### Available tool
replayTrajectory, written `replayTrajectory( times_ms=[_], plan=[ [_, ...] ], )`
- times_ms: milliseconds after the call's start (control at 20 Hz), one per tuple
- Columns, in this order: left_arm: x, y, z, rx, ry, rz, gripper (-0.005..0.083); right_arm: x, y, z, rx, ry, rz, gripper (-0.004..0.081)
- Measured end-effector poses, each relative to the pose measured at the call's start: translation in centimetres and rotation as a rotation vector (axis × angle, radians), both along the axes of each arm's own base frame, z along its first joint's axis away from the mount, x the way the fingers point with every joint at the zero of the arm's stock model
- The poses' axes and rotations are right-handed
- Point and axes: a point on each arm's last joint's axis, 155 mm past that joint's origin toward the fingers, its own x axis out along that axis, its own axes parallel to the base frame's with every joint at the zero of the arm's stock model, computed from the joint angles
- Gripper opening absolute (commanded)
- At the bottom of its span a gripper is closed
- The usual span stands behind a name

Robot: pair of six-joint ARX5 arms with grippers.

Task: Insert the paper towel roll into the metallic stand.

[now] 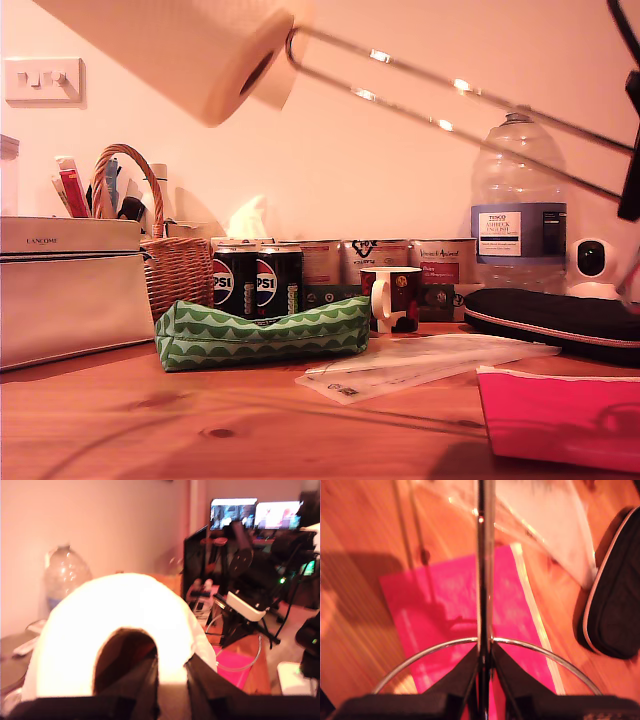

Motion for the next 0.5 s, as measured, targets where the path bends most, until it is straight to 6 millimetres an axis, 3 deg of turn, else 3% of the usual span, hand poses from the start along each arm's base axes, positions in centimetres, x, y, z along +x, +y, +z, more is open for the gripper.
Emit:
replayTrajectory(
  times_ms=[500],
  plan=[
    [1.1, -0.5, -1.7, 0.046, 0.021, 0.007, -0.0023, -0.8, 0.7, 1.2, 0.129, -0.082, 0.004, -0.0013]
  ],
)
